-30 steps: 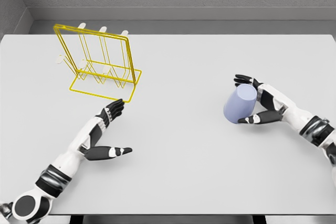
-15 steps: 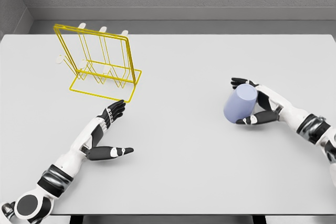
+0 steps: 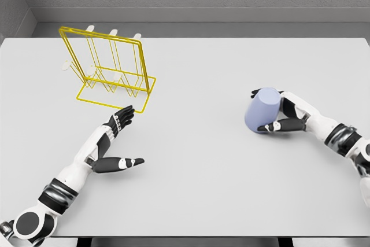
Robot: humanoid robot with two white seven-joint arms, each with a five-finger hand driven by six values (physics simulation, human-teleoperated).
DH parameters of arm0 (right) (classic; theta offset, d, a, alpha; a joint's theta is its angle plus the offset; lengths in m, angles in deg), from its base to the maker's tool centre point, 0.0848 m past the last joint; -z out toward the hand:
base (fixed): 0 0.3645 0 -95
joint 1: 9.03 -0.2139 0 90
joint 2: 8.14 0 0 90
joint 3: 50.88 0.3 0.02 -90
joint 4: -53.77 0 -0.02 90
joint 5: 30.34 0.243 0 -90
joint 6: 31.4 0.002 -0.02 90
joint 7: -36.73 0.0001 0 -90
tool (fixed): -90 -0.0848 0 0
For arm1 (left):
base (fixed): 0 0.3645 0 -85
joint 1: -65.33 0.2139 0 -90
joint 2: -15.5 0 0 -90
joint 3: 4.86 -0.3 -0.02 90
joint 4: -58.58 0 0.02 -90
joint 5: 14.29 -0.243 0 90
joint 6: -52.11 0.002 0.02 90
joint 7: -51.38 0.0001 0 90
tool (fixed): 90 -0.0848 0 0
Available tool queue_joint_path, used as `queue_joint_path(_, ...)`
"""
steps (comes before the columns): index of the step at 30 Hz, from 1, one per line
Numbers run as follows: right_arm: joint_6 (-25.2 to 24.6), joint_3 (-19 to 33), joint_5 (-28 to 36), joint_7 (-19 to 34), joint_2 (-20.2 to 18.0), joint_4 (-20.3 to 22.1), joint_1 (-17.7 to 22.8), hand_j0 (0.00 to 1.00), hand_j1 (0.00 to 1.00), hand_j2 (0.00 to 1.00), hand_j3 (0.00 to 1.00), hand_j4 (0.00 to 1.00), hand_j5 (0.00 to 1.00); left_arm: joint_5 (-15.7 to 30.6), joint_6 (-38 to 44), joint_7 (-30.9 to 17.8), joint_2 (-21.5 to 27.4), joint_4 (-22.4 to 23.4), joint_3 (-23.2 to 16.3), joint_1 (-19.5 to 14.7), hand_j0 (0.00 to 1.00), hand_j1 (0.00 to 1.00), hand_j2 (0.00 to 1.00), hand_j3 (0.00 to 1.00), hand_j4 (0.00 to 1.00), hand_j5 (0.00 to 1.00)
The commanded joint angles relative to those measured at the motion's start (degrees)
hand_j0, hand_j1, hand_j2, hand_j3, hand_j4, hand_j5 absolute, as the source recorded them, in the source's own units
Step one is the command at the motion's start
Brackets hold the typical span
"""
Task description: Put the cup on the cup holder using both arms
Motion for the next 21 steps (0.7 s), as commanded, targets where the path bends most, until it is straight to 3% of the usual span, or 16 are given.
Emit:
queue_joint_path(1, 0.04, 0.14, 0.32, 0.01, 0.53, 0.18, 0.0, 0.71, 0.71, 0.71, 0.71, 0.71, 0.71, -0.03, -0.01, 0.03, -0.31, -0.02, 0.03, 0.09, 1.0, 1.0, 1.0, 1.0, 1.0, 1.0)
queue_joint_path(15, 0.57, 0.05, -0.21, 0.01, 0.53, 5.9, -0.62, 0.7, 0.7, 0.7, 0.7, 0.7, 0.7, -0.21, -0.01, 0.12, -0.4, -0.02, -0.06, 0.0, 1.0, 1.0, 1.0, 1.0, 1.0, 1.0)
queue_joint_path(21, 0.66, -0.04, -0.3, 0.01, 0.79, 10.9, -0.26, 0.7, 0.7, 0.7, 0.7, 0.7, 0.7, -0.21, -0.01, 0.21, -0.84, -0.02, -0.06, 0.09, 1.0, 1.0, 1.0, 1.0, 1.0, 1.0)
